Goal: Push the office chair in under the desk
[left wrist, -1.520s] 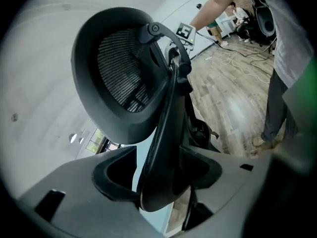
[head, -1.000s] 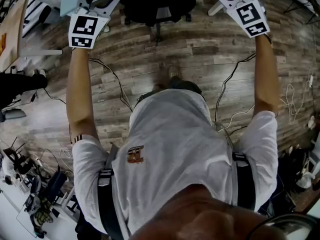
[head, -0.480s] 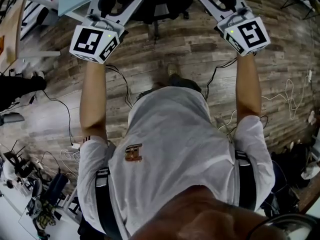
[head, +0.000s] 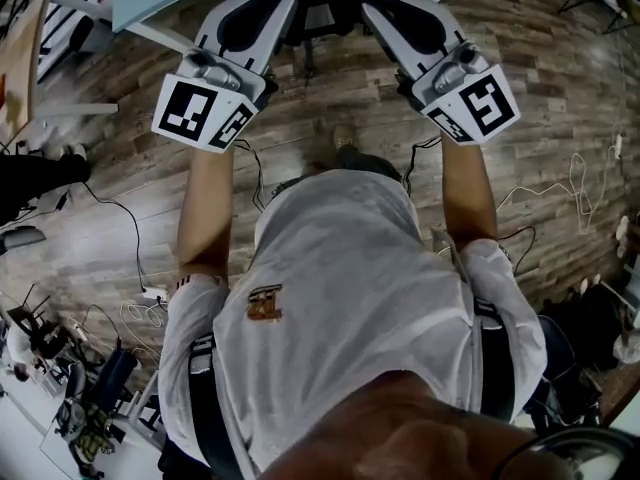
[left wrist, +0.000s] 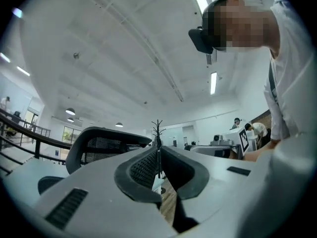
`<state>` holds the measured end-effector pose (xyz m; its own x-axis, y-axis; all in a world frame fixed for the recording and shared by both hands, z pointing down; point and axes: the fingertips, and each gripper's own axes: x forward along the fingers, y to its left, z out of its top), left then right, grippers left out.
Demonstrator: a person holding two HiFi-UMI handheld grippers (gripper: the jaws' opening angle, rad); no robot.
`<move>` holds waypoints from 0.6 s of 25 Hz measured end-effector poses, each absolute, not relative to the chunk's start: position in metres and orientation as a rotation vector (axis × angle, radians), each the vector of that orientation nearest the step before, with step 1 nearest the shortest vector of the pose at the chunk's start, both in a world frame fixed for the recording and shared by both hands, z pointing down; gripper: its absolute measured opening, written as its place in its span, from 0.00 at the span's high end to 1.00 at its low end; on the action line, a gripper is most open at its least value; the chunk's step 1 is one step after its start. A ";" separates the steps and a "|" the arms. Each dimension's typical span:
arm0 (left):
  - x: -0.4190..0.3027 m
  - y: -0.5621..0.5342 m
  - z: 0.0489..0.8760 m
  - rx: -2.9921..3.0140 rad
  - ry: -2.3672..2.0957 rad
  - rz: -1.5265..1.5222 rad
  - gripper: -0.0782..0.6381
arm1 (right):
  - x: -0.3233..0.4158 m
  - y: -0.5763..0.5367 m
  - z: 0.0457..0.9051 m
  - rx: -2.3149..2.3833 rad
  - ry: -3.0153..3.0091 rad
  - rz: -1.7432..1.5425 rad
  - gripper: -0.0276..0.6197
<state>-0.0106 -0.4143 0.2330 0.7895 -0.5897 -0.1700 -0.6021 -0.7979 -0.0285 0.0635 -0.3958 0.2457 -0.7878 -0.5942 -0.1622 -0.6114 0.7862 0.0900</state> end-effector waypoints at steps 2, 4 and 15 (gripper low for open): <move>-0.010 -0.408 0.230 -2.916 0.960 0.297 0.85 | 0.059 -0.387 0.244 -0.943 2.829 0.205 0.88; -0.010 -0.401 0.227 -2.917 0.954 0.329 0.86 | 0.054 -0.379 0.242 -0.921 2.817 0.208 0.89; -0.009 -0.372 0.242 -2.862 0.923 0.253 0.87 | 0.028 -0.356 0.246 -0.848 2.815 0.210 0.91</move>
